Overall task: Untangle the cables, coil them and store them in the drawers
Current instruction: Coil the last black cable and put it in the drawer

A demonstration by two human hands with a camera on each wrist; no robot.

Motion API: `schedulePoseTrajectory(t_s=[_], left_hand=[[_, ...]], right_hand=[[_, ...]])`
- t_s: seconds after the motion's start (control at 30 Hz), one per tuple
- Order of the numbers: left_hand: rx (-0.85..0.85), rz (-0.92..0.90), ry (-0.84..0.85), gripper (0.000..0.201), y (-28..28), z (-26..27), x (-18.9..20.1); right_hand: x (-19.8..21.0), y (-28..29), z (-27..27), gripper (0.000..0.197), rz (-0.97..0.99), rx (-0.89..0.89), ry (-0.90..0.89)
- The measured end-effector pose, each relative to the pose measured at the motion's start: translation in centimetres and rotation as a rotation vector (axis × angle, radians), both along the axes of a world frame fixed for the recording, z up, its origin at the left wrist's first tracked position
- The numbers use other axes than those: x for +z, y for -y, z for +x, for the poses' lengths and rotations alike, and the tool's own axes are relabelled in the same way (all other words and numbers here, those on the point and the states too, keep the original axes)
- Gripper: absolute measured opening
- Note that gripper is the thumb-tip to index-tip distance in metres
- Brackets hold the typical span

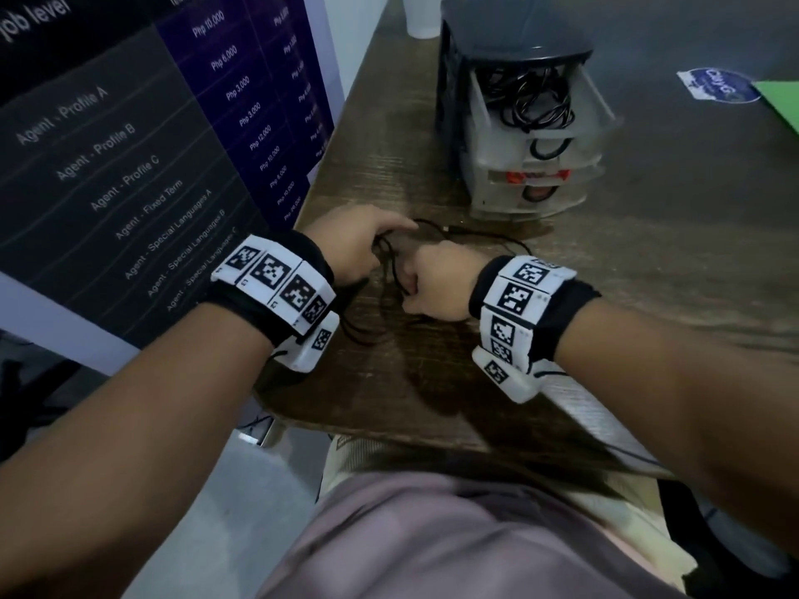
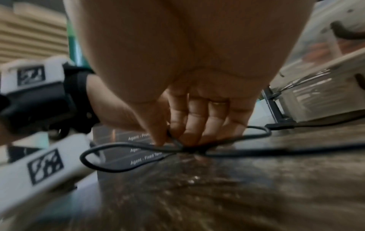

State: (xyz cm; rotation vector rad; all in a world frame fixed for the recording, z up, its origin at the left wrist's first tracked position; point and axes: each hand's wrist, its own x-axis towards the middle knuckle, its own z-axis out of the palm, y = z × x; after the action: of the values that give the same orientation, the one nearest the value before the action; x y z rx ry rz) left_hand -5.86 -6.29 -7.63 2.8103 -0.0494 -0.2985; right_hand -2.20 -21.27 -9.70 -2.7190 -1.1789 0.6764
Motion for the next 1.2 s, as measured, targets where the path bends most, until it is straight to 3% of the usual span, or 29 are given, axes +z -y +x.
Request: schedulePoseTrajectory(t_s=[0.1,0.2,0.3,0.4,0.53,0.6,0.7,0.87,0.97,1.03,1.2], left_hand=[[0.003,-0.087,-0.045,0.04,0.2,0.0,-1.0],[0.078,-0.168,0.044,0.02,0.1,0.3,-1.6],[0.158,-0.293,0.15,0.023,-0.4,0.7,-1.1],[0.197,-0.308,0.263,0.024,-1.1,1.0,0.1],[0.298,-0.435,0.39,0.034,-1.8,1.2,1.0],[0.418,-0.658,0.406,0.038,-1.7,1.0,1.3],[0.502,-0.92,0.378,0.04,-0.8,0.6,1.8],[0.314,-0.895,0.407,0.037,1.8,0.8,3.1],[0.2,-0.788,0.456,0.038,2.8,0.9,3.7],[0.162,-0.766,0.469,0.037,2.8,0.7,4.0],[0.291,-0.815,0.448,0.05,1.5,0.2,3.2]], right_hand=[[0.2,0.5,-0.1,0.009,0.192,-0.079,-0.05],[0.9,1.5,0.3,0.009,0.474,-0.241,-0.105],[2.3,2.5,0.9,0.01,0.662,-0.285,-0.002],[4.3,3.5,1.6,0.011,0.796,-0.322,0.105],[6.1,4.9,2.0,0.023,0.816,-0.39,0.141],[6.3,5.7,1.9,0.029,0.735,-0.396,0.128],[5.7,6.3,1.9,0.022,0.602,-0.386,0.037],[5.8,5.0,0.7,0.055,0.87,-0.313,-0.149],[6.9,4.6,0.5,0.032,1.012,-0.343,-0.204],[7.3,5.1,1.0,0.018,1.063,-0.347,-0.124],[7.2,8.0,2.6,0.018,1.137,-0.465,0.135]])
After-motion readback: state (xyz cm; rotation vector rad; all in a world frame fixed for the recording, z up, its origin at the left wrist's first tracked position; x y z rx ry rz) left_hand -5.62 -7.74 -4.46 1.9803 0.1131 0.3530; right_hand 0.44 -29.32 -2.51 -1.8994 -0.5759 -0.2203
